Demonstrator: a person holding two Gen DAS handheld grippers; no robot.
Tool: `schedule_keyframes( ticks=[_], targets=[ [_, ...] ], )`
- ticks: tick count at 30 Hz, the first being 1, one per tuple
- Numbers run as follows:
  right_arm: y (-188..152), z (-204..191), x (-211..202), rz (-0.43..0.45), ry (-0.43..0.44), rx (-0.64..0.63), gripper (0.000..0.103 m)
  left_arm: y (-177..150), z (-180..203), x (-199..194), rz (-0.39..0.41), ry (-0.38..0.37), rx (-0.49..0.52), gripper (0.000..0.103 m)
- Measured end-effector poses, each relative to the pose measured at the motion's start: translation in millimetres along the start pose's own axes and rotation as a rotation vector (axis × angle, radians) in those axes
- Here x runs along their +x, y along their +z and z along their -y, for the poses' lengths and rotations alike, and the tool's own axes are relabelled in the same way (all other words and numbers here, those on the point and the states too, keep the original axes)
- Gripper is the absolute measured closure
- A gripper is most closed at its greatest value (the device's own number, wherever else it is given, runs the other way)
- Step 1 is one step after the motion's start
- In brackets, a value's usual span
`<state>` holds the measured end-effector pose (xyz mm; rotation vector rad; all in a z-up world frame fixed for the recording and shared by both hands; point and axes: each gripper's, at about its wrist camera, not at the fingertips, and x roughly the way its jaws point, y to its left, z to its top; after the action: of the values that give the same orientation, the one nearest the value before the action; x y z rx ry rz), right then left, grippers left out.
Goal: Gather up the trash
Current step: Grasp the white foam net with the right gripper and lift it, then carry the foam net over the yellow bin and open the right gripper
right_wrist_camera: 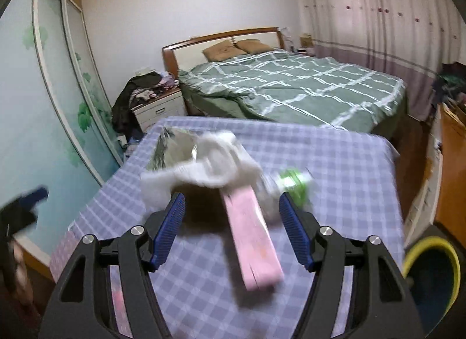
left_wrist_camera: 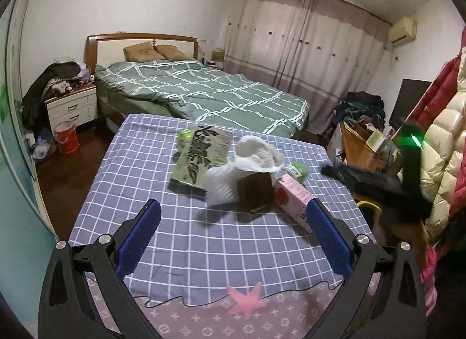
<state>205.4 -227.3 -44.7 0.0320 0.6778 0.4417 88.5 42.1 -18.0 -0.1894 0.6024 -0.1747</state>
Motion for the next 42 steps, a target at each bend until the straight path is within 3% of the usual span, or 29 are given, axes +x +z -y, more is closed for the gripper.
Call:
schedule_keyframes(
  ticks=[5, 13, 15, 19, 20, 21, 30, 38, 42],
  targets=[
    [39, -8, 65, -0.078, -0.011, 0.021, 0.039, -6, -2, 1, -0.011, 0.003, 0.002, 0.005],
    [45, -3, 115, -0.179, -0.016, 0.081, 0.042, -10, -15, 12, -0.038, -0.006, -0.028, 0.005],
    [45, -2, 123, -0.2, -0.013, 0.08, 0.049, -12, -16, 14, -0.048, -0.01, -0.033, 0.005],
    [41, -3, 133, -0.248, 0.012, 0.098, 0.087, -14, -16, 20, -0.058, -0.016, -0.039, 0.005],
    [39, -2, 134, -0.255, 0.017, 0.103, 0.095, -15, -16, 21, -0.059, -0.016, -0.038, 0.005],
    [39, -2, 133, -0.252, 0.018, 0.107, 0.095, -15, -16, 21, -0.06, -0.017, -0.038, 0.005],
    [57, -7, 77, -0.133, 0.067, 0.12, 0.097, -19, -14, 24, -0.067, -0.02, -0.045, 0.005],
    [76, -15, -4, 0.018, 0.116, 0.09, 0.097, -21, -10, 27, -0.076, -0.036, -0.038, 0.005],
    [72, -2, -51, 0.089, 0.09, 0.085, 0.097, -22, -5, 29, -0.084, -0.045, -0.031, 0.005]
  ],
)
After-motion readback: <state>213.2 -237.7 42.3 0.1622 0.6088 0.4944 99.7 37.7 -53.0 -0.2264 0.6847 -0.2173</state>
